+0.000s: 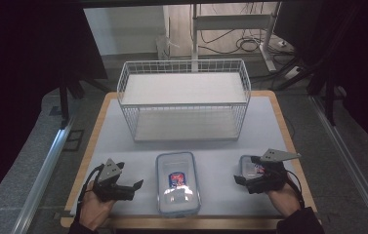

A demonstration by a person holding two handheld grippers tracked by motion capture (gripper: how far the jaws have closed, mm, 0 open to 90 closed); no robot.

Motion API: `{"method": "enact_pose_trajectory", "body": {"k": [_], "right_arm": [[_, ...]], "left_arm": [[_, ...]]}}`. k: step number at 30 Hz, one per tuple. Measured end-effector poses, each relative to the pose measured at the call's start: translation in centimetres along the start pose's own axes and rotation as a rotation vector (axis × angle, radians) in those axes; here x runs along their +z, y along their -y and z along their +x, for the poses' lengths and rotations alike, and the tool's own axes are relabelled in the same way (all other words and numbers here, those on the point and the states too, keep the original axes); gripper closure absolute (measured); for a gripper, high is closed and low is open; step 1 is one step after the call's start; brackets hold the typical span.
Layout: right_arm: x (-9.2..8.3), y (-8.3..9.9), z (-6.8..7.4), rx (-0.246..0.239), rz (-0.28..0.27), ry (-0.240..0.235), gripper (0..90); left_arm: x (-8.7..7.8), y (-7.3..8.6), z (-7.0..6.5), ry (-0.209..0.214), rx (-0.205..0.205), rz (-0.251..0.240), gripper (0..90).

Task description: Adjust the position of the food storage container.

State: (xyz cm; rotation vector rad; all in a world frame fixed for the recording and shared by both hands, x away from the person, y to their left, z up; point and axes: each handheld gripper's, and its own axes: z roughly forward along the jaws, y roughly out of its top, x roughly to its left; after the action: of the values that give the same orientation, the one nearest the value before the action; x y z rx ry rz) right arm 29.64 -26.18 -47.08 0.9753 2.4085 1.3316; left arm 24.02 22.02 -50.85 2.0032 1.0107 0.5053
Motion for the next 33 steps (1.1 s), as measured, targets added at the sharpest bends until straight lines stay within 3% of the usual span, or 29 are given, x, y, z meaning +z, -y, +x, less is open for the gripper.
{"method": "enact_pose_trajectory", "body": {"k": [1, 2, 5, 6, 12, 19, 24, 27, 30, 32, 33], "right_arm": [[0.0, 0.0, 0.0, 0.0, 0.0, 0.0, 0.0], [0.0, 0.0, 0.0, -0.011, -0.006, 0.034, 0.0], [0.2, -0.1, 0.3, -0.029, -0.004, 0.049, 0.0], [0.5, -0.1, 0.5, -0.042, 0.011, 0.059, 0.0], [1.3, 0.4, 0.3, -0.037, 0.06, 0.087, 0.0], [1.3, 0.4, 0.3, -0.027, 0.056, 0.1, 0.0], [1.2, 0.3, 0.4, -0.03, 0.052, 0.082, 0.0], [1.2, 0.3, 0.6, -0.035, 0.051, 0.077, 0.0], [1.1, 0.2, 0.9, -0.04, 0.051, 0.092, 8.5], [0.8, 0.0, 1.2, -0.041, 0.051, 0.084, 23.3], [0.6, -0.1, 1.3, -0.041, 0.054, 0.067, 35.1]], "left_arm": [[0.0, 0.0, 0.0, 0.0, 0.0, 0.0, 6.8], [0.1, 0.2, 0.2, -0.01, 0.004, -0.013, 6.4], [0.2, 0.3, 0.4, -0.012, 0.004, -0.022, 5.4], [0.3, 0.5, 0.5, 0.004, -0.004, -0.034, 5.3], [0.5, 0.5, 0.4, 0.015, 0.005, -0.013, 4.7], [0.7, 0.3, -0.2, 0.039, 0.024, 0.014, 4.6], [0.6, 0.2, -0.7, 0.087, 0.029, 0.022, 4.2], [0.4, 0.2, -1.1, 0.09, 0.037, 0.025, 6.6], [0.1, 0.3, -1.3, 0.09, 0.047, 0.015, 8.3], [0.0, 0.3, -1.3, 0.094, 0.042, 0.004, 9.4], [-0.1, 0.3, -1.3, 0.096, 0.037, -0.003, 10.1]]}}
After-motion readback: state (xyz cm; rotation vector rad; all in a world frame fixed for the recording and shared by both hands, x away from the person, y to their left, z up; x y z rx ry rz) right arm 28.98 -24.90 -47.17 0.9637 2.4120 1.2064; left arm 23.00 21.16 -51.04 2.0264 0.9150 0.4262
